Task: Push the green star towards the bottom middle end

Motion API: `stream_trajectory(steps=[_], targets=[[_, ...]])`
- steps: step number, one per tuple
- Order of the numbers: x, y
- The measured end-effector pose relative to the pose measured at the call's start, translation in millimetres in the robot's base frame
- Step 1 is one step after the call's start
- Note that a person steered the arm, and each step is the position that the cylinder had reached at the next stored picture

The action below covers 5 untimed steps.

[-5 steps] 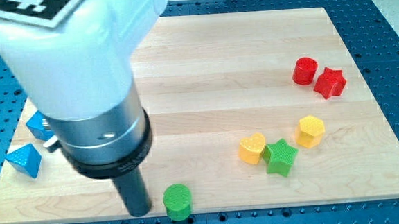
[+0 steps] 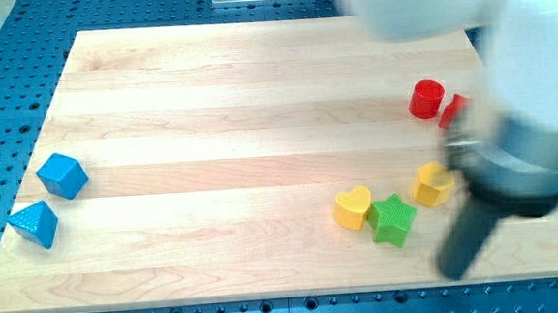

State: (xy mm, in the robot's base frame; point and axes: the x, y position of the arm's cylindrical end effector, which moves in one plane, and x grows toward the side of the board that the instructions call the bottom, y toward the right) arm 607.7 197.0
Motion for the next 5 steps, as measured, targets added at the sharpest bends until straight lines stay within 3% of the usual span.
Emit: stream_trajectory(steps=[1, 2, 3, 4, 5], targets=[[-39.6, 67.6], [-59.0, -11.2], [-15.9, -75.3], [-24.5, -140.2], [-24.7, -109.5]])
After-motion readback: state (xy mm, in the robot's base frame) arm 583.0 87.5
